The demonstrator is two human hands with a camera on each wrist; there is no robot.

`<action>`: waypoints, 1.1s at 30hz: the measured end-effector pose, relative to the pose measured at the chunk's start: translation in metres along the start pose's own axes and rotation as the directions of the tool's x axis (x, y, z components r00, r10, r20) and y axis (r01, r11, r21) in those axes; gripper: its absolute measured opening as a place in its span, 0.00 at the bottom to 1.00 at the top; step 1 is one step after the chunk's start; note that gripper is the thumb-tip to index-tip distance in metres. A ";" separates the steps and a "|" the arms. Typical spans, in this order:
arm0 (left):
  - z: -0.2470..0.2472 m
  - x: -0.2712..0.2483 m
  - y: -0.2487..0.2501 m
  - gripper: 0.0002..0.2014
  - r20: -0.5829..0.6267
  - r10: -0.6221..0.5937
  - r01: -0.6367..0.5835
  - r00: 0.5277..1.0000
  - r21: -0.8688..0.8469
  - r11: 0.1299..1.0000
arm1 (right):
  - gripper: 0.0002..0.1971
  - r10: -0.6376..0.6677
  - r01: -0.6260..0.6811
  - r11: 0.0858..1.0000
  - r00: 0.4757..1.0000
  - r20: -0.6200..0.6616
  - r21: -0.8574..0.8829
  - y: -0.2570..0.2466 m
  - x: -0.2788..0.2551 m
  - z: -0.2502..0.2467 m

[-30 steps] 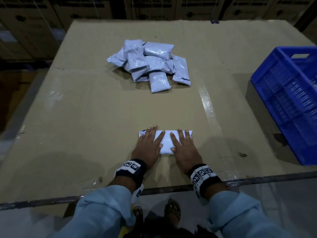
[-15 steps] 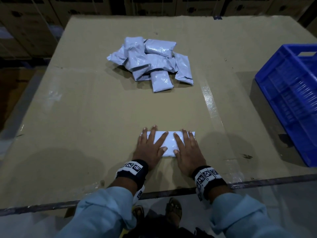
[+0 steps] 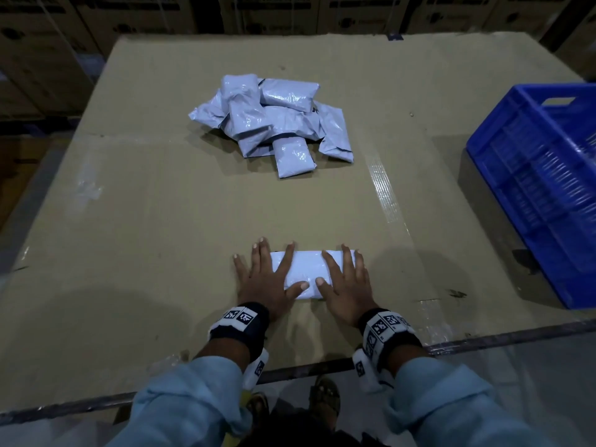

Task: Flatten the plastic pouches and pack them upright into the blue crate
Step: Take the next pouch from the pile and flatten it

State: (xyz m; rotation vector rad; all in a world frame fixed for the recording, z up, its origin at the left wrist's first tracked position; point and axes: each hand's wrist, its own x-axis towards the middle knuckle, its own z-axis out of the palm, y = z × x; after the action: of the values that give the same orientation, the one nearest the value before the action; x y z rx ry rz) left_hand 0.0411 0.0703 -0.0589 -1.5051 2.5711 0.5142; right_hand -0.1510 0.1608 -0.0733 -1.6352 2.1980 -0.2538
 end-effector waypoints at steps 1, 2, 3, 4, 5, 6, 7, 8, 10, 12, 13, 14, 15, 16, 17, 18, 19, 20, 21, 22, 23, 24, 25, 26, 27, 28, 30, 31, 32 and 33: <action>0.000 0.001 -0.001 0.46 -0.012 -0.009 0.009 1.000 0.009 1.000 | 0.49 0.018 -0.017 1.000 1.000 -0.021 0.018 -0.002 0.001 -0.001; 0.000 0.002 -0.002 0.49 -0.013 -0.016 0.016 1.000 0.014 1.000 | 0.51 0.033 -0.032 0.999 0.999 -0.040 0.034 -0.004 0.001 -0.001; 0.000 0.002 -0.001 0.53 -0.008 -0.022 0.022 1.000 0.020 1.000 | 0.49 0.047 -0.045 0.998 0.998 -0.048 0.044 -0.005 0.000 -0.002; 0.000 0.003 -0.001 0.56 -0.005 -0.028 0.029 1.000 0.027 0.999 | 0.46 0.058 -0.057 0.997 0.998 -0.039 0.046 -0.006 0.000 -0.002; -0.001 0.003 0.000 0.59 -0.004 -0.034 0.034 0.999 0.032 0.999 | 0.43 0.062 -0.061 0.997 0.998 -0.028 0.041 -0.006 -0.001 -0.002; -0.002 0.003 0.000 0.60 -0.001 -0.040 0.040 0.999 0.035 0.999 | 0.41 0.061 -0.060 0.998 0.998 -0.022 0.032 -0.008 -0.002 -0.003; -0.002 0.004 0.000 0.60 0.002 -0.046 0.046 0.999 0.040 0.998 | 0.39 0.059 -0.059 0.998 0.998 -0.021 0.018 -0.008 -0.003 -0.004; -0.002 0.004 0.000 0.59 0.003 -0.051 0.050 0.999 0.048 0.998 | 0.38 0.055 -0.055 0.998 0.998 -0.022 0.000 -0.009 -0.003 -0.005; -0.004 0.004 0.001 0.59 -0.001 -0.056 0.056 0.998 0.075 0.996 | 0.35 0.052 -0.052 0.998 0.998 -0.021 -0.030 -0.012 -0.005 -0.008; -0.003 0.005 0.003 0.57 -0.044 -0.011 0.017 0.999 0.131 0.991 | 0.36 0.043 -0.046 0.995 0.999 -0.031 -0.093 -0.014 -0.006 -0.007; 0.000 0.005 0.004 0.54 -0.089 0.052 -0.038 0.995 0.151 0.988 | 0.36 0.028 -0.035 0.991 0.998 -0.054 -0.130 -0.017 -0.007 -0.007; 0.004 0.005 0.005 0.51 -0.127 0.122 -0.102 0.984 0.150 0.983 | 0.36 0.007 -0.020 0.988 0.996 -0.084 -0.153 -0.019 -0.008 -0.007; 0.009 0.005 0.007 0.51 -0.149 0.173 -0.156 0.974 0.120 0.981 | 0.36 -0.011 -0.006 0.988 0.994 -0.106 -0.155 -0.019 -0.009 -0.006; 0.013 0.005 0.008 0.50 -0.158 0.194 -0.184 0.968 0.076 0.980 | 0.35 -0.025 0.008 0.989 0.993 -0.116 -0.146 -0.018 -0.010 -0.006; 0.015 0.004 0.009 0.49 -0.156 0.197 -0.193 0.968 0.042 0.980 | 0.34 -0.031 0.016 0.991 0.993 -0.110 -0.135 -0.017 -0.010 -0.006; 0.018 0.003 0.009 0.44 -0.151 0.200 -0.197 0.968 0.038 0.980 | 0.34 -0.040 0.027 0.991 0.994 -0.100 -0.128 -0.014 -0.010 -0.006; 0.018 0.001 0.009 0.39 -0.133 0.204 -0.199 0.970 0.052 0.979 | 0.34 -0.042 0.031 0.992 0.995 -0.090 -0.126 -0.012 -0.009 -0.007; 0.017 0.000 0.007 0.34 -0.092 0.205 -0.199 0.975 0.063 0.978 | 0.35 -0.047 0.037 0.992 0.996 -0.079 -0.125 -0.009 -0.008 -0.008; 0.015 0.000 0.005 0.33 -0.039 0.203 -0.201 0.978 0.057 0.978 | 0.36 -0.050 0.042 0.992 0.997 -0.065 -0.123 -0.006 -0.007 -0.009; 0.014 0.001 0.002 0.33 -0.006 0.204 -0.204 0.979 0.036 0.978 | 0.37 -0.061 0.054 0.992 0.997 -0.056 -0.116 -0.003 -0.005 -0.011; 0.012 0.002 -0.001 0.34 0.003 0.197 -0.198 0.980 0.011 0.980 | 0.37 -0.066 0.060 0.992 0.996 -0.052 -0.111 -0.001 -0.004 -0.012; 0.011 0.003 -0.002 0.35 0.000 0.187 -0.187 0.982 -0.011 0.982 | 0.38 -0.066 0.060 0.991 0.997 -0.049 -0.117 0.002 -0.003 -0.013; 0.010 0.003 -0.002 0.38 -0.005 0.170 -0.170 0.986 -0.032 0.985 | 0.38 -0.052 0.047 0.990 0.998 -0.037 -0.134 0.004 -0.002 -0.014; 0.009 0.002 -0.002 0.42 -0.001 0.144 -0.143 0.990 -0.049 0.988 | 0.38 -0.034 0.030 0.988 0.999 -0.024 -0.153 0.006 -0.003 -0.015; 0.008 0.001 -0.002 0.47 0.009 0.110 -0.109 0.994 -0.058 0.992 | 0.39 -0.016 0.014 0.986 1.000 -0.015 -0.168 0.006 -0.003 -0.016; 0.008 0.000 -0.003 0.50 0.015 0.072 -0.071 0.997 -0.056 0.996 | 0.39 -0.002 0.001 0.985 1.000 -0.010 -0.174 0.006 -0.002 -0.017; 0.006 -0.002 -0.005 0.50 0.023 0.005 -0.004 1.000 -0.048 0.999 | 0.38 0.019 -0.019 0.986 1.000 -0.005 -0.168 0.005 -0.001 -0.017; 0.005 -0.003 -0.004 0.48 0.027 -0.020 0.021 0.999 -0.043 0.999 | 0.38 0.027 -0.028 0.986 1.000 -0.007 -0.162 0.004 0.000 -0.018; 0.003 -0.004 -0.004 0.46 0.032 -0.040 0.041 0.999 -0.034 0.999 | 0.38 0.035 -0.036 0.987 0.999 -0.008 -0.159 0.003 -0.001 -0.018; 0.002 -0.005 -0.003 0.46 0.040 -0.055 0.056 0.998 -0.024 0.998 | 0.38 0.042 -0.043 0.986 0.999 -0.010 -0.161 0.002 -0.002 -0.018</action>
State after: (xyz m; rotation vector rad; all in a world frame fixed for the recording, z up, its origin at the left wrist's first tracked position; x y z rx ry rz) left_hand 0.0458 0.0736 -0.0606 -1.5534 2.4946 0.5664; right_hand -0.1595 0.1616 -0.0573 -1.6703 2.3082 -0.0706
